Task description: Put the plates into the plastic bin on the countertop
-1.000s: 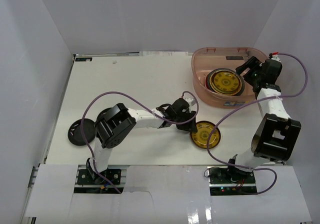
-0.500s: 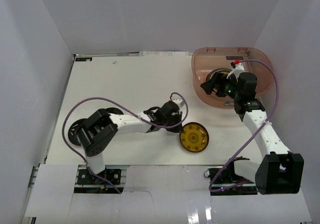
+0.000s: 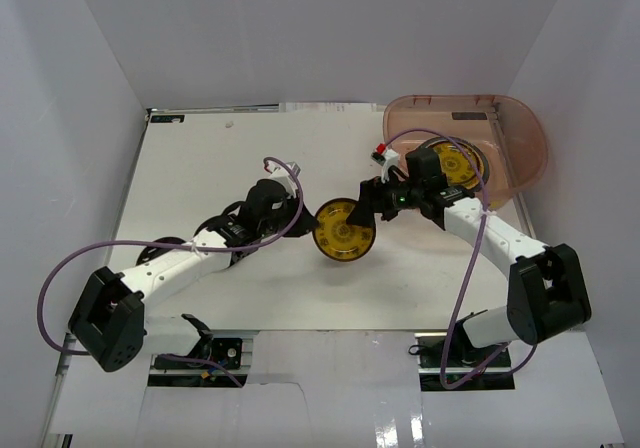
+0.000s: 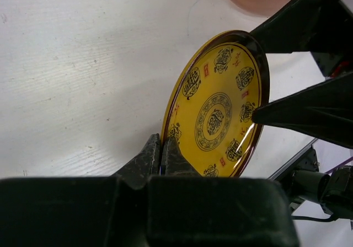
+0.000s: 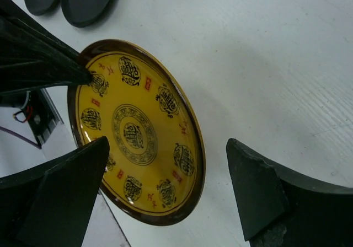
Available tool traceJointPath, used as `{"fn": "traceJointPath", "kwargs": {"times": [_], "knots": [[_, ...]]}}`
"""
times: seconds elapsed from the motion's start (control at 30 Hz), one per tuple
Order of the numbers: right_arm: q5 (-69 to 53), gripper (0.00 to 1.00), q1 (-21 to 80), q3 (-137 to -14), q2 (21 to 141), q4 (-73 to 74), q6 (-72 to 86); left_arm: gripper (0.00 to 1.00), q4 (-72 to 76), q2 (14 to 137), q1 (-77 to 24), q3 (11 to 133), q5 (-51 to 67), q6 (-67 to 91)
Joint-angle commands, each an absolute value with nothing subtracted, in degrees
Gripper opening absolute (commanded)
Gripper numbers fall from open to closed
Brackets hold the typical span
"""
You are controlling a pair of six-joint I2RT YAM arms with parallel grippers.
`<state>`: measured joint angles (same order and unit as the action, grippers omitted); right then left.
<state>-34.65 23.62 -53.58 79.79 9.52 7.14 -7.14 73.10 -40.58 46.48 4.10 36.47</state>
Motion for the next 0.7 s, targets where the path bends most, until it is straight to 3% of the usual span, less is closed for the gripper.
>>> {"fn": "traceJointPath", "kwargs": {"times": [0.0, 0.03, 0.07, 0.1, 0.13, 0.17, 0.2, 0.3, 0.67], "knots": [[-33.8, 0.91, 24.3, -55.7, 80.7, 9.6, 6.1, 0.0, -7.2, 70.8, -39.9, 47.7, 6.0, 35.4], [-34.0, 0.82, 24.4, -55.9, 80.9, 8.3, 6.6, 0.0, -7.5, 70.2, -39.8, 47.9, 5.9, 35.3], [-34.4, 0.48, 24.4, -56.0, 80.9, 7.7, 7.7, 0.0, -8.1, 70.0, -39.6, 48.4, 5.7, 35.2], [-34.2, 0.32, 24.4, -56.5, 80.7, 7.1, 8.4, 0.05, -8.5, 69.6, -39.3, 48.5, 4.8, 35.0], [-34.0, 0.21, 24.3, -56.7, 80.5, 5.6, 9.0, 0.12, -8.9, 68.7, -39.2, 48.5, 4.1, 35.0], [-33.7, 0.12, 24.3, -57.0, 80.0, 5.2, 10.1, 0.31, -10.1, 68.3, -39.0, 48.6, 3.2, 35.0], [-32.7, 0.08, 24.3, -57.9, 79.7, 4.8, 10.5, 0.42, -11.0, 67.9, -38.8, 48.6, 2.0, 35.0], [-27.5, 0.08, 22.6, -61.4, 78.9, 4.6, 12.5, 0.69, -15.6, 66.3, -38.2, 48.4, -3.8, 36.0], [-16.8, 0.08, -6.7, -66.4, 82.6, -4.9, 28.6, 0.79, -29.6, 53.3, -29.6, 37.7, -18.3, 47.8]]}}
